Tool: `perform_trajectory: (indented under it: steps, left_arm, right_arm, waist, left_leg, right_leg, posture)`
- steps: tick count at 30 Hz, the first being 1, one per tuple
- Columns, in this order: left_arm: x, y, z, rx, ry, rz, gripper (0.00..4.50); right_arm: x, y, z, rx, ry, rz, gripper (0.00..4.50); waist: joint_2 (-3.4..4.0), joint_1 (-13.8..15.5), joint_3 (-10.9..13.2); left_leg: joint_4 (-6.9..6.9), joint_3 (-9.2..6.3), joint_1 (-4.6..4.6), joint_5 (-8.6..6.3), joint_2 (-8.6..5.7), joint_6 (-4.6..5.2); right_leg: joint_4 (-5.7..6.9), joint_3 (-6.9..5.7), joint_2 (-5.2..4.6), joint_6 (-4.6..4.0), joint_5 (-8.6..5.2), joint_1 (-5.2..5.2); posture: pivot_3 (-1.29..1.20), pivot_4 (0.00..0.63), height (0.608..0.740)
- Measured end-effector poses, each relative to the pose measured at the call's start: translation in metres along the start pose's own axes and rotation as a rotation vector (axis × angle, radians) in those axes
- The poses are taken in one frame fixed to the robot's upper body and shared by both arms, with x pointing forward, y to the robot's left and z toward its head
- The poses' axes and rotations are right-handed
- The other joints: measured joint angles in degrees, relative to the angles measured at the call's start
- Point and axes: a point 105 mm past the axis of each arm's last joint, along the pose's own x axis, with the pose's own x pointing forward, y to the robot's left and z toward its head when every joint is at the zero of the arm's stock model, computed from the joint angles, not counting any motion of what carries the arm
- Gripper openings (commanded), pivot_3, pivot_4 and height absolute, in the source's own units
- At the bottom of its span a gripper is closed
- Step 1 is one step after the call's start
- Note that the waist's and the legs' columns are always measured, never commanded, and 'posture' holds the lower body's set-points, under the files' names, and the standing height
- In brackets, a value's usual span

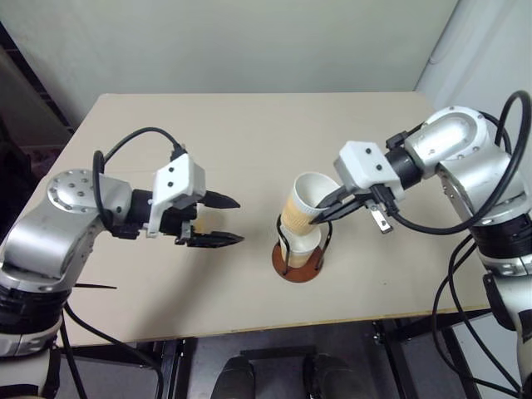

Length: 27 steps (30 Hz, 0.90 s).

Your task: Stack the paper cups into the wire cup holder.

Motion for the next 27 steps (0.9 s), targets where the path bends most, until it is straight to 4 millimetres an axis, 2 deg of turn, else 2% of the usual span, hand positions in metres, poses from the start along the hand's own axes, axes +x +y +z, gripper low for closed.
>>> perform_trajectory:
  steps: [6,11,12,13,15,20,24,27]
  left_arm:
    - [0.0,0.0,0.0,-0.003,0.001,0.006,3.37]
    - [-0.002,0.002,-0.002,-0.004,0.02,0.02,3.37]
    - [-0.003,0.003,-0.004,-0.005,0.033,0.03,3.37]
    - [-0.004,0.003,-0.006,-0.006,0.042,0.036,3.37]
    - [-0.005,0.004,-0.007,-0.005,0.057,0.045,3.37]
    - [-0.011,0.007,-0.009,0.007,0.091,0.07,3.37]
    - [-0.029,0.017,-0.016,0.02,0.17,0.131,3.37]
    - [-0.053,0.024,-0.026,0.031,0.277,0.187,3.37]
  right_arm:
    - [0.0,0.003,-0.003,0.003,0.008,0.02,0.02]
    - [0.01,0.004,-0.012,-0.008,0.049,0.028,0.02]
    - [0.013,0.005,-0.014,-0.01,0.062,0.03,0.41]
    - [0.015,0.005,-0.016,-0.012,0.067,0.03,0.56]
    - [0.015,0.004,-0.018,-0.014,0.08,0.025,1.21]
    - [0.014,0.003,-0.02,-0.016,0.097,0.016,2.97]
    - [0.007,-0.007,-0.012,-0.004,0.047,-0.033,4.35]
    - [-0.005,-0.031,0.011,0.03,-0.115,-0.176,4.35]
  waist:
    - [0.0,0.01,0.0]
    - [0.0,-0.02,0.0]
    - [0.0,-0.02,0.0]
    - [0.0,-0.03,0.0]
    - [0.0,-0.01,0.0]
    - [0.0,-0.03,0.0]
    - [0.0,-0.13,0.0]
    - [0.0,-0.42,0.0]
  left_leg:
    - [-0.07,0.12,0.04,0.01,0.02,-0.03]
    - [-0.14,0.1,0.04,0.01,0.06,-0.03]
    - [-0.16,0.06,0.04,0.01,0.07,-0.03]
    - [-0.16,0.03,0.03,0.01,0.08,-0.02]
    - [-0.17,-0.01,0.03,0.01,0.08,-0.03]
    - [-0.17,-0.01,0.04,0.01,0.07,-0.02]
    - [-0.22,0.0,0.03,0.01,0.1,-0.02]
    - [-0.29,0.02,0.03,0.01,0.13,-0.02]
  right_leg:
    - [0.0,0.0,0.08,0.0,0.0,-0.01]
    - [0.0,0.01,0.09,0.36,0.21,-0.08]
    - [0.0,0.0,0.09,0.37,0.22,-0.09]
    - [0.0,0.01,0.09,0.37,0.22,-0.1]
    - [0.0,0.01,0.09,0.37,0.22,-0.1]
    - [0.0,0.04,0.08,0.33,0.2,-0.11]
    - [0.02,0.08,0.11,0.11,0.07,-0.2]
    - [0.06,0.17,0.17,-0.22,-0.12,-0.34]
  posture:
    - [0.0,0.15,0.74]
    - [0.0,0.15,0.74]
    - [0.0,0.15,0.74]
    - [0.0,0.15,0.74]
    - [0.0,0.15,0.74]
    - [0.0,0.15,0.74]
    - [0.0,0.15,0.74]
    - [0.0,0.15,0.74]
